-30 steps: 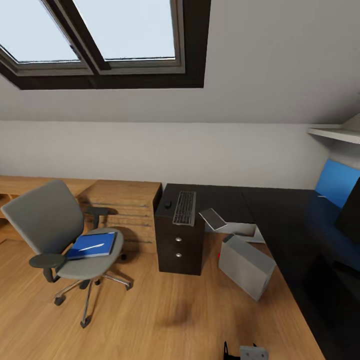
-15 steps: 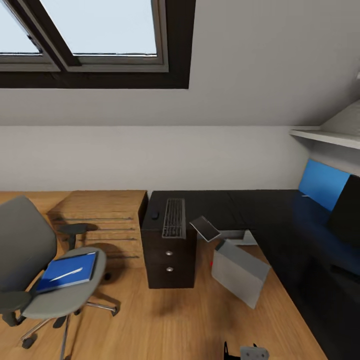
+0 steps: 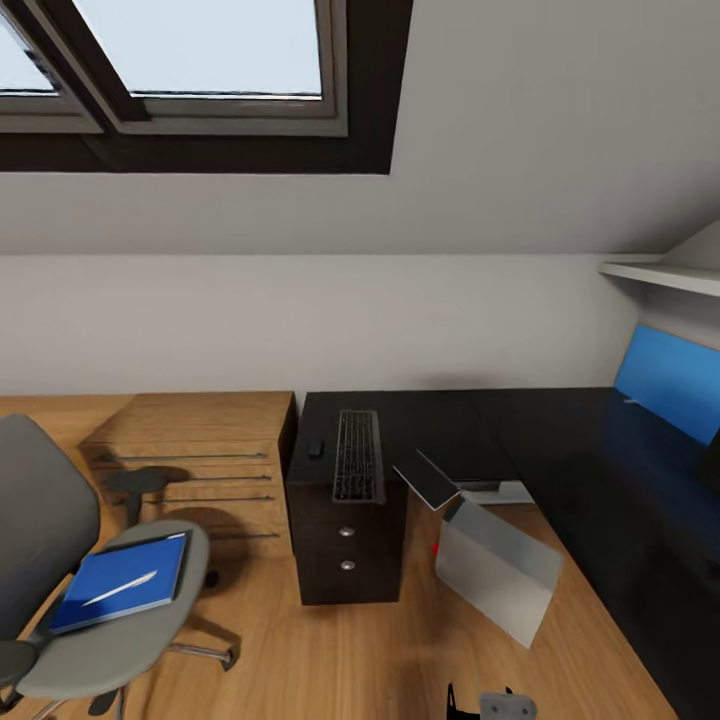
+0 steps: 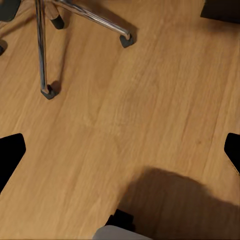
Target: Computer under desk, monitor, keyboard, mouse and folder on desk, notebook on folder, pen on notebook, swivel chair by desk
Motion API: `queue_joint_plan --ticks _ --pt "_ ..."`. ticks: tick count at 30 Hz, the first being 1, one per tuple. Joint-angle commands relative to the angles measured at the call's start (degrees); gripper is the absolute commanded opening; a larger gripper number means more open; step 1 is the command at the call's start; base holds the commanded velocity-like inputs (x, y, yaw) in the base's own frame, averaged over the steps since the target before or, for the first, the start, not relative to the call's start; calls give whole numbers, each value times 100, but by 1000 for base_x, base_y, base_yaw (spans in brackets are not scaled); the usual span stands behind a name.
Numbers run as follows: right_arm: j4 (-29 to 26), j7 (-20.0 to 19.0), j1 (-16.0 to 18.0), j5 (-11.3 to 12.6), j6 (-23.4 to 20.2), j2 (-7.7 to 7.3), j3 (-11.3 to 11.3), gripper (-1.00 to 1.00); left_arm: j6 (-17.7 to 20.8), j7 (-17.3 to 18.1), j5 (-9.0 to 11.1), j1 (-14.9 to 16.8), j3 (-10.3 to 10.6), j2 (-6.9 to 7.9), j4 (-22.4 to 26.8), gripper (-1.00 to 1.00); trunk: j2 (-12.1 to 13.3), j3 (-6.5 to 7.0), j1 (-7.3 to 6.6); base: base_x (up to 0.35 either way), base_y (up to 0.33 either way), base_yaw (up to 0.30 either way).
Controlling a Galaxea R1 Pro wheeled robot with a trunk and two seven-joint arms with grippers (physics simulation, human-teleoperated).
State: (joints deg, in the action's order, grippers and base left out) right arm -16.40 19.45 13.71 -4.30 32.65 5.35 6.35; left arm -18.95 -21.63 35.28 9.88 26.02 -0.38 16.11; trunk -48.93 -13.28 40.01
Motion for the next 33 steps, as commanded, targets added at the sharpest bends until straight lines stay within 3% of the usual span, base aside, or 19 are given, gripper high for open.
queue_joint_plan --ticks 1,17,23,33 --pt "5 59 6 -45 -3 0 23 100 -21 -35 40 5 48 2 -1 100 -5 -8 4 289 10 0" --pt "5 59 6 -45 -2 -2 24 100 -30 -35 31 5 44 -2 5 100 -5 -8 4 291 115 0" --pt "5 59 8 -45 -4 -5 24 100 -50 -35 26 5 40 -4 6 100 -5 -8 4 95 229 0" --pt "5 59 6 -45 -4 -1 24 100 -73 -30 23 5 55 -6 105 100 -5 -8 4 14 40 0"
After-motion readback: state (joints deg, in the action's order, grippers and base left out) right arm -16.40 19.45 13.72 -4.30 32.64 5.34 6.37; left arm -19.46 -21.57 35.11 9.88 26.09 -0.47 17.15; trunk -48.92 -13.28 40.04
